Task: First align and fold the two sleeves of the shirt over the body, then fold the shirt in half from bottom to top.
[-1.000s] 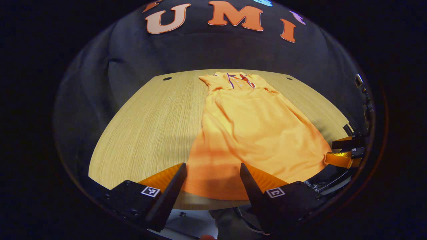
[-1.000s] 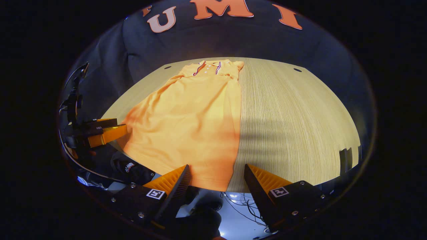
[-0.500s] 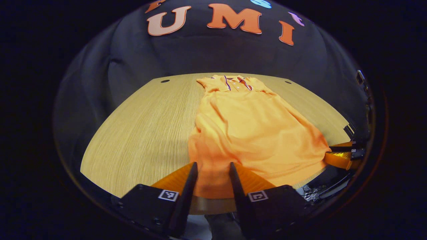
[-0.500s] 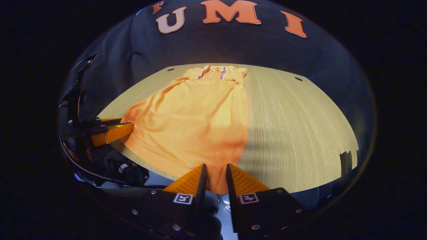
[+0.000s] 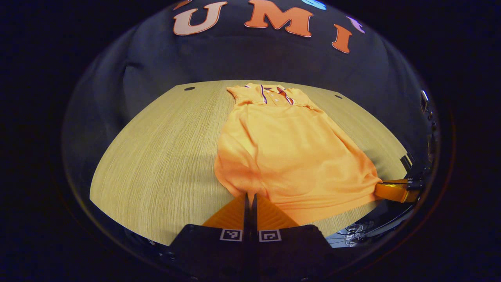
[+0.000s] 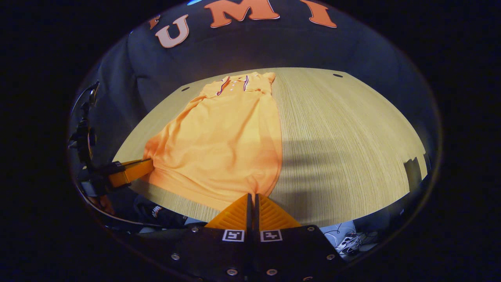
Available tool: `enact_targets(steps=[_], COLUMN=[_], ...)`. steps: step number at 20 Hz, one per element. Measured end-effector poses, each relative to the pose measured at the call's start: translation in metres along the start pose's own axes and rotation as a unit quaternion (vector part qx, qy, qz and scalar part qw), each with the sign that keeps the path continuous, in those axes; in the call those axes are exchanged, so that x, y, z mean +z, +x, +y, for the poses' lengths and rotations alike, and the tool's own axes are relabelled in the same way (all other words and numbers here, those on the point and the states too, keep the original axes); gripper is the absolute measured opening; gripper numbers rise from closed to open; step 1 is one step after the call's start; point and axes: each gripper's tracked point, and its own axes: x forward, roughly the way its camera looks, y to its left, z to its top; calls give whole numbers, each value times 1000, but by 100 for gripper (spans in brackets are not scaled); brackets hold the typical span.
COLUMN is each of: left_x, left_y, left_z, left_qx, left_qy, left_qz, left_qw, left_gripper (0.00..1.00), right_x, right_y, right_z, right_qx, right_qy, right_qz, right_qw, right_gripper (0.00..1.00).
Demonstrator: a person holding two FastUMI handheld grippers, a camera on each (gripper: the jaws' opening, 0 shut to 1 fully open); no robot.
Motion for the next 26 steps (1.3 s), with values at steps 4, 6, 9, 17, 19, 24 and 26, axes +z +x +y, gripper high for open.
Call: enact_targets(steps=[4,6,9,17,19,24,26], left_x=[21,34,66,145,162,209,227], left_y=[-3,-7,-10,-10,-6,25,41], left_z=[-6,-6,-7,-13,-13,2,10], left_qx=[-10,-11,-17,-31,-40,-53,-61], left_qy=[0,-5,-22,-31,-30,-26,-27], left_qz=[-14,-21,-43,-83,-85,-81,-74], left_qw=[1000,1000,999,996,995,995,995], left_gripper=[1,1,1,1,1,1,1], right_x=[27,37,61,132,151,194,220], right_y=[-7,-9,-9,-10,-9,13,26], right_z=[3,1,-3,-13,-9,-11,-11], right_qx=[14,18,26,30,31,12,4], right_qy=[3,16,43,49,41,41,44], right_qz=[-28,-32,-44,-79,-85,-89,-93], right_qw=[1000,999,998,995,995,995,995], right_gripper=[1,1,1,1,1,1,1])
